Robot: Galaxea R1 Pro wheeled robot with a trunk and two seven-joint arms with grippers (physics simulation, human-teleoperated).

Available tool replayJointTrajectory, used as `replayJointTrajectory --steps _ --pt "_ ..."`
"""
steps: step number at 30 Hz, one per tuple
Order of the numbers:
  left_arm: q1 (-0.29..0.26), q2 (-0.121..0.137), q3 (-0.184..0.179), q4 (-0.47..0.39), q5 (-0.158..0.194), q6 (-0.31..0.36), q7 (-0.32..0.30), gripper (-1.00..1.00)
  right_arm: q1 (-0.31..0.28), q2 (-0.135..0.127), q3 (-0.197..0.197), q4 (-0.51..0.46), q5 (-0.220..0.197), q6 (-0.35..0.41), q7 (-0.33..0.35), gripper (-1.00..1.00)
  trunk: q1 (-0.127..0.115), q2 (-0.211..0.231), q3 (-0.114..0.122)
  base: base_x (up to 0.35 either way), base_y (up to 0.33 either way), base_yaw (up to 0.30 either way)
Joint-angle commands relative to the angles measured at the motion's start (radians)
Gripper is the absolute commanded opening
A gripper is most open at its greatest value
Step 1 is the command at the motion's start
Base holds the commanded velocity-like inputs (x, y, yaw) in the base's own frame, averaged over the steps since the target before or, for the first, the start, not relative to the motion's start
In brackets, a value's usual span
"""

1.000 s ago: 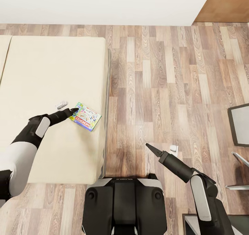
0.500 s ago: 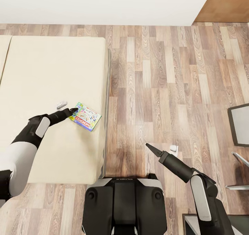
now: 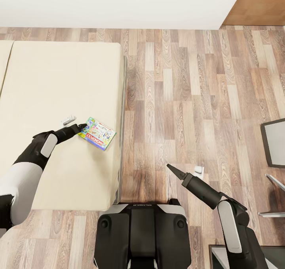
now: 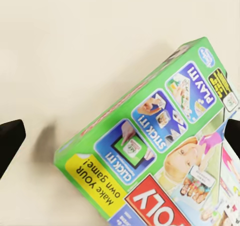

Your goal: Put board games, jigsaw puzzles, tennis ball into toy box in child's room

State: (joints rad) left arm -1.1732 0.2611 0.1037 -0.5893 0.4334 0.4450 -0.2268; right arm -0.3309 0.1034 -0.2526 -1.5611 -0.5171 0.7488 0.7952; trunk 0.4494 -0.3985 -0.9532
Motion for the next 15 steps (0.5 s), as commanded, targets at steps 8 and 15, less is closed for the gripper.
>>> replayJointTrajectory --steps 8,15 --pt "0.0 -0.001 0.004 0.0 0.005 0.008 0.01 1.0 0.0 0.001 -0.002 0.0 -0.002 0.006 0.001 1.0 0.001 -0.002 -0.001 0.0 0.0 0.0" --pt "0.0 -0.005 0.004 0.029 0.005 0.001 0.029 1.0 0.0 0.001 -0.002 0.0 -0.002 0.006 0.001 1.0 0.001 -0.002 -0.001 0.0 0.0 0.0"
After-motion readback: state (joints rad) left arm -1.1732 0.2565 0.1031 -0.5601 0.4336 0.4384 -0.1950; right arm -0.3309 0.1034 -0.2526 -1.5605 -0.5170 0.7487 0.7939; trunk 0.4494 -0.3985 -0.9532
